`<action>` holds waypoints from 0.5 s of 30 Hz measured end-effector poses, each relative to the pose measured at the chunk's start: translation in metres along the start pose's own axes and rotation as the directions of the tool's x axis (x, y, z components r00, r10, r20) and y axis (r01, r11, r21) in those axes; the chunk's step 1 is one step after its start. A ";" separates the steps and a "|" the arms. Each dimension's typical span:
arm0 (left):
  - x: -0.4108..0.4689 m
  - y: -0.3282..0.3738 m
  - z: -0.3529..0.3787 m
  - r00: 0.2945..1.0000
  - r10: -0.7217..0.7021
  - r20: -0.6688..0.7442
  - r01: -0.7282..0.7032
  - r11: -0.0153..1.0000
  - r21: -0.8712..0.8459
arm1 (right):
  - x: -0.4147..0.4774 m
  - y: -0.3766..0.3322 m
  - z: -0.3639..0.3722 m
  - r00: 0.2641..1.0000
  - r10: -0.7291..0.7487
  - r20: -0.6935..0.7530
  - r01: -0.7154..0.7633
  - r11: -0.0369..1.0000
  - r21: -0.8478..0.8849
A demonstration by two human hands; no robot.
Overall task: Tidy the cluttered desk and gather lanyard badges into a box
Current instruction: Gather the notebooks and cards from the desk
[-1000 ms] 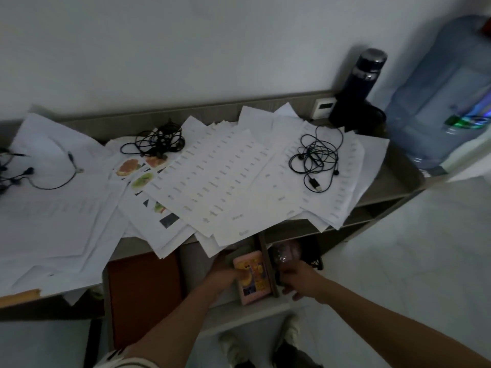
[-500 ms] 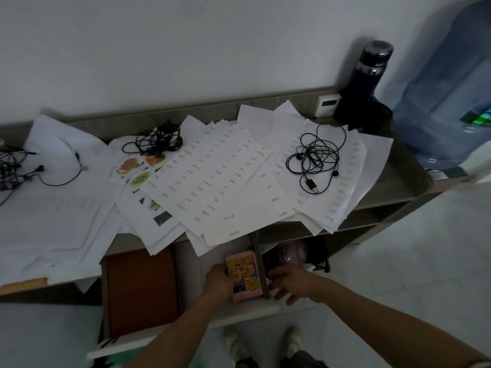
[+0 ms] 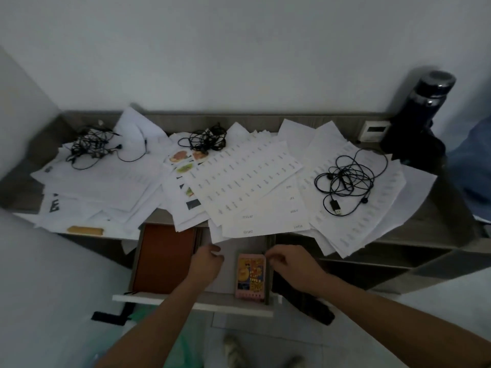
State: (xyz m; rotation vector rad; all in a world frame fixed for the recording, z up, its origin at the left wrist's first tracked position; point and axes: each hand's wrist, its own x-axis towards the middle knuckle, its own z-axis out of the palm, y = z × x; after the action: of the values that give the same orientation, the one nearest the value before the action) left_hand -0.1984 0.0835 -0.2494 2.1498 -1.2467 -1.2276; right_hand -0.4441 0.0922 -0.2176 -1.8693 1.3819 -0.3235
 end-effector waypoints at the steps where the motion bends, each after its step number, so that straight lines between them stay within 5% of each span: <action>1: -0.004 0.007 -0.010 0.998 0.047 -0.035 -0.047 0.999 0.012 | 0.003 -0.006 -0.007 0.998 -0.044 -0.036 0.044 0.999 0.000; 6: -0.018 0.045 -0.056 0.948 0.210 -0.238 -0.210 0.977 0.024 | 0.032 -0.034 -0.047 0.972 -0.114 -0.206 0.138 0.985 0.103; 9: -0.015 0.065 -0.070 0.904 0.300 -0.305 -0.273 0.953 0.130 | 0.054 -0.033 -0.069 0.951 -0.132 -0.279 0.129 0.991 -0.030; 12: -0.003 0.080 -0.075 0.879 0.371 -0.299 -0.305 0.920 0.244 | 0.077 -0.017 -0.094 0.938 -0.076 -0.337 -0.011 0.969 -0.247; 15: 0.014 0.091 -0.069 0.904 0.403 -0.142 -0.328 0.867 0.376 | 0.091 0.009 -0.128 0.922 0.098 -0.375 -0.280 0.837 -0.470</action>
State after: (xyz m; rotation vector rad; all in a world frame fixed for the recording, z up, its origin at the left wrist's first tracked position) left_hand -0.1847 0.0156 -0.1577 2.0605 -1.7729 -0.6329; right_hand -0.4939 -0.0456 -0.1598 -2.1425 2.0396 -0.1827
